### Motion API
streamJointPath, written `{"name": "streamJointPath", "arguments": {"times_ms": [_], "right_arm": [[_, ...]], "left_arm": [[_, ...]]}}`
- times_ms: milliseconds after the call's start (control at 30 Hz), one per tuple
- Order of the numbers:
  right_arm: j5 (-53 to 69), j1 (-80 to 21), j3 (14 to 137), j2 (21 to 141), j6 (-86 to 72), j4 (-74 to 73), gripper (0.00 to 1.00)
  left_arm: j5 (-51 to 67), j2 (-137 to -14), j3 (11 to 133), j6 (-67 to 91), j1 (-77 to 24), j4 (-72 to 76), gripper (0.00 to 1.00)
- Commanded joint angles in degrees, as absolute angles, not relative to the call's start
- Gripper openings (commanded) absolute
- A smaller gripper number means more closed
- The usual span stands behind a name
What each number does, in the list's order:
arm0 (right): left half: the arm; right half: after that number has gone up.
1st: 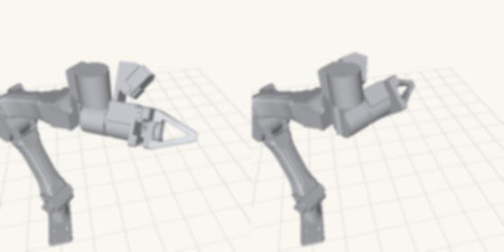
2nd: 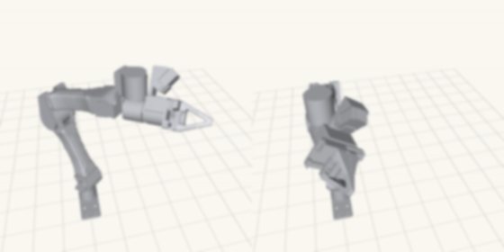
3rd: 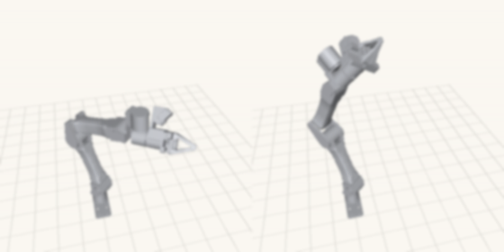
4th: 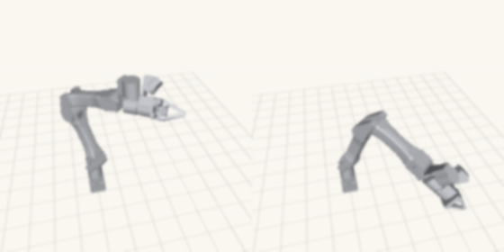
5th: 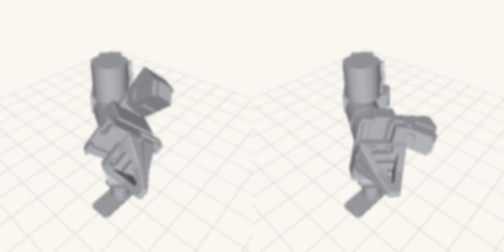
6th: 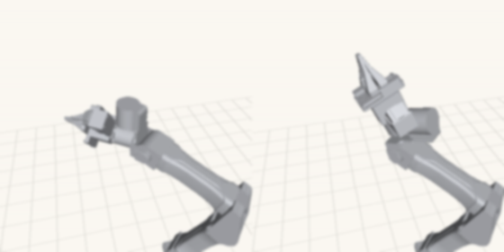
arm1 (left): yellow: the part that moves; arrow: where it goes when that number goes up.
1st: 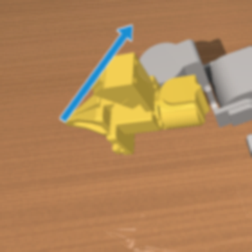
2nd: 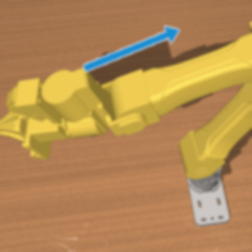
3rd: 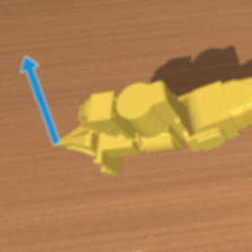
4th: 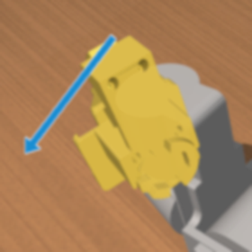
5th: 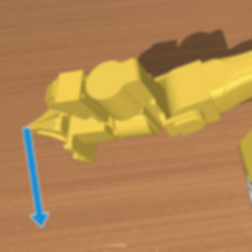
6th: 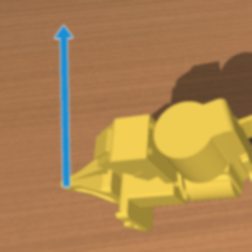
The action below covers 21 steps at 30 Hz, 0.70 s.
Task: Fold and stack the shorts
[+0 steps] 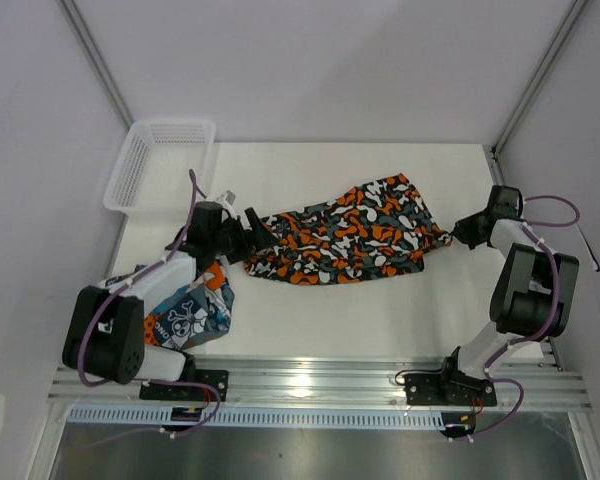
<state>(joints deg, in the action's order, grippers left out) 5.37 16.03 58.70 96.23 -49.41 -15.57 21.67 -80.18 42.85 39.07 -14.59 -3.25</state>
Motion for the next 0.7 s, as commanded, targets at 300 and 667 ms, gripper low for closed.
{"name": "streamJointPath", "arguments": {"times_ms": [300, 667], "right_arm": [[5.01, 15.21, 57.39, 95.01, -48.08, -10.11, 0.0], [7.73, 16.0, 56.16, 94.66, -47.9, -8.09, 0.0]], "left_arm": [[24.34, -66.18, 26.54, 39.82, -22.41, 26.45, 0.94], [18.11, -76.02, 31.55, 41.57, -23.64, 21.46, 0.91]]}}
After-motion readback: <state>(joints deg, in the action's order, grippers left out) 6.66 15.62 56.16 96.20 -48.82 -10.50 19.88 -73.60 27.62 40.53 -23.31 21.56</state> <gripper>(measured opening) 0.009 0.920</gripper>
